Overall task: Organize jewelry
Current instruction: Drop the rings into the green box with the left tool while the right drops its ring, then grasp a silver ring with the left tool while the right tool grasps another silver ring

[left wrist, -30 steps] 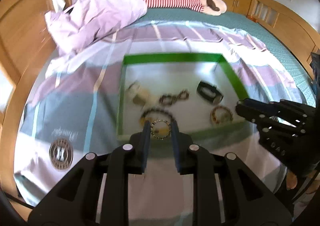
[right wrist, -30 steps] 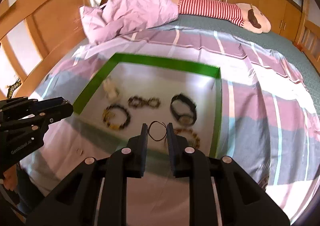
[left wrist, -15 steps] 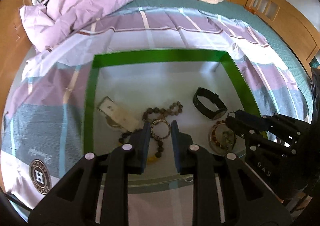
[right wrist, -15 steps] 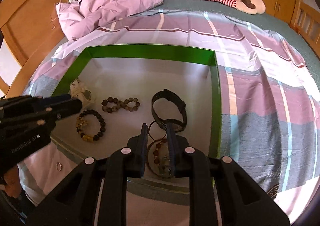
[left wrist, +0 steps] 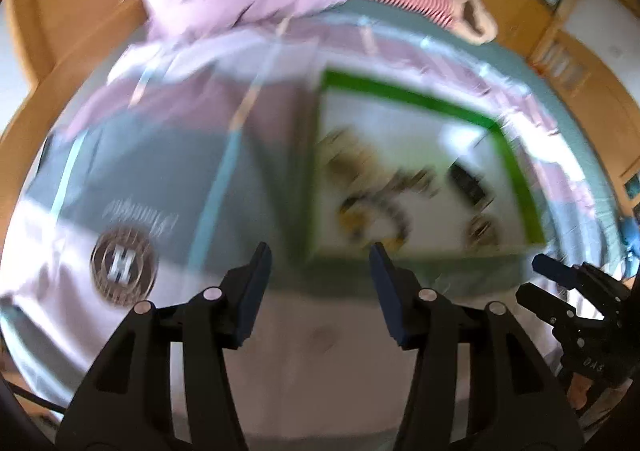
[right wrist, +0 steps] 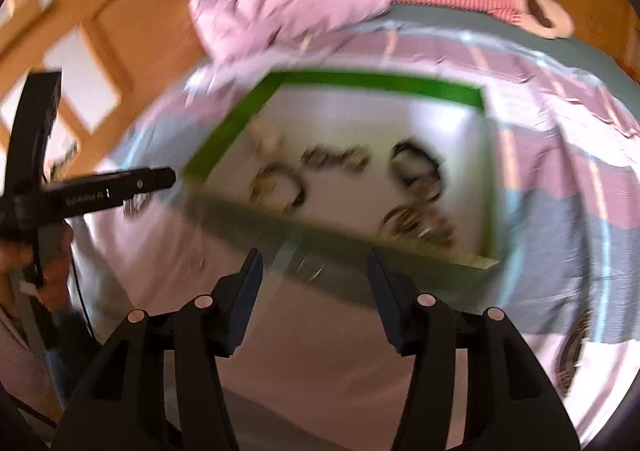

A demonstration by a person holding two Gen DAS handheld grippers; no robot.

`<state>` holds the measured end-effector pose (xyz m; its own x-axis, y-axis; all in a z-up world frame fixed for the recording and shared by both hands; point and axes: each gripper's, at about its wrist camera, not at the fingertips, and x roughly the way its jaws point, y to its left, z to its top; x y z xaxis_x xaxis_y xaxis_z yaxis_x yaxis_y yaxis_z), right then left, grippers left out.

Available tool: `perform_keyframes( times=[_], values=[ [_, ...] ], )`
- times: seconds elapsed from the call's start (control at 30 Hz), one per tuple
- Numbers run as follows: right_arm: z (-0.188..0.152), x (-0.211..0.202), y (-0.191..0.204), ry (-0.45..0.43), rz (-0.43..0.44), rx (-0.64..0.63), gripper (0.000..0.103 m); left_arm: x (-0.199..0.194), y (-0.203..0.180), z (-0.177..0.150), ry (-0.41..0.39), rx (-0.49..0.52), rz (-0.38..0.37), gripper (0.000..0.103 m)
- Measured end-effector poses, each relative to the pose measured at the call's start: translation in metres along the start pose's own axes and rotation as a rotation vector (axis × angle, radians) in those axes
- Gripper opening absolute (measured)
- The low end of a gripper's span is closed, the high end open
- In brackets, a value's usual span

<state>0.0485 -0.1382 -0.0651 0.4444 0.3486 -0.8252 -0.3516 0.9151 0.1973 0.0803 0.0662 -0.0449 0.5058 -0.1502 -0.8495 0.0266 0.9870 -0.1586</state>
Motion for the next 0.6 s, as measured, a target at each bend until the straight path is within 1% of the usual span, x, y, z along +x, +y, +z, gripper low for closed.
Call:
perform_keyframes(
  times=[0.1, 0.23, 0.33, 0.43, 0.47, 0.53, 0.57, 0.6],
  values=[
    [-0.005, 0.03, 0.012, 0.052, 0.007, 0.007, 0.053, 0.02, 0.008, -0.023, 0.073, -0.006, 0.019, 0.05],
    [-0.006, 0.057, 0.017, 0.081, -0.049, 0.042, 0.053, 0.032, 0.002, -0.041, 0.111, 0.015, 0.022, 0.052],
    [-0.006, 0.064, 0.014, 0.075, -0.057, 0.059, 0.053, 0.038, -0.006, -0.048, 0.121, 0.057, 0.03, 0.052],
    [-0.002, 0.067, 0.014, 0.037, -0.062, 0.054, 0.053, 0.043, -0.009, -0.054, 0.13, 0.073, 0.026, 0.052],
    [-0.001, 0.068, 0.014, 0.029, -0.049, 0.052, 0.053, 0.044, -0.009, -0.055, 0.134, 0.073, 0.022, 0.05],
    [0.0, 0.07, 0.017, 0.024, 0.002, 0.039, 0.046, 0.046, -0.011, -0.056, 0.138, 0.075, 0.02, 0.048],
    [-0.001, 0.072, 0.018, 0.034, 0.024, 0.025, 0.037, 0.047, -0.01, -0.056, 0.139, 0.076, 0.018, 0.047],
    [-0.002, 0.071, 0.019, 0.046, 0.03, 0.009, 0.032, 0.047, -0.01, -0.057, 0.141, 0.078, 0.013, 0.047]
  ],
)
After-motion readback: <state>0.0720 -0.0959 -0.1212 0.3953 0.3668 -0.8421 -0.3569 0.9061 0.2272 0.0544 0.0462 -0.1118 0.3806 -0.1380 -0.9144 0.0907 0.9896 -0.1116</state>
